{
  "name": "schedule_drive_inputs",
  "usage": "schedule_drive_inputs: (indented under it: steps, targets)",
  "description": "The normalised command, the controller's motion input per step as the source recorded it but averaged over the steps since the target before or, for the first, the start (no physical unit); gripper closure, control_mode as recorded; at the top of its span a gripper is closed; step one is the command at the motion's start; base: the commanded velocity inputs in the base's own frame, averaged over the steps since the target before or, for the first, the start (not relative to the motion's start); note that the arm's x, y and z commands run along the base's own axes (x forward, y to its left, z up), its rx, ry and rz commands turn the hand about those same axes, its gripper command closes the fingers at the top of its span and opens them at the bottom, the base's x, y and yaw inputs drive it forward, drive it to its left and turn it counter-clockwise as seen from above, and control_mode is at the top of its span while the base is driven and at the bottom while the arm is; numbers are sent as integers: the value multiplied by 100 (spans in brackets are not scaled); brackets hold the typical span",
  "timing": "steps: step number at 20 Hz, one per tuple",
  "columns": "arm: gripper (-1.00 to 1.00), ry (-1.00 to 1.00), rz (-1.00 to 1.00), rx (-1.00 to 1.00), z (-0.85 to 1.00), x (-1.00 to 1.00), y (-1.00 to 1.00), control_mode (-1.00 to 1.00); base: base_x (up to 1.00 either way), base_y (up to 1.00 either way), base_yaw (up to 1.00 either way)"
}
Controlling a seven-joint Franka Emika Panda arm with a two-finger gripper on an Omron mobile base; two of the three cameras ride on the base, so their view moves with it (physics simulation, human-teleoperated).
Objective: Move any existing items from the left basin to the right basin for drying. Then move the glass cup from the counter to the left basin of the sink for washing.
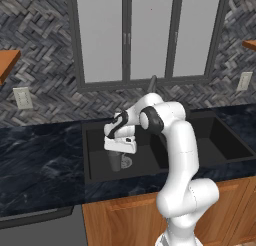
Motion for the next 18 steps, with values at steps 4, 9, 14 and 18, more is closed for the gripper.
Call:
schedule_drive_inputs:
  steps: [4, 9, 14, 18]
  targets:
    - [-100, 0, -1, 0, -3, 1, 2, -100, 0, 0, 0]
    - [-100, 0, -2, 0, 2, -3, 0, -100, 0, 0, 0]
    - [-100, 0, -2, 0, 22, -9, 0, -100, 0, 0, 0]
    - [-100, -1, -2, 0, 31, -12, 0, -100, 0, 0, 0]
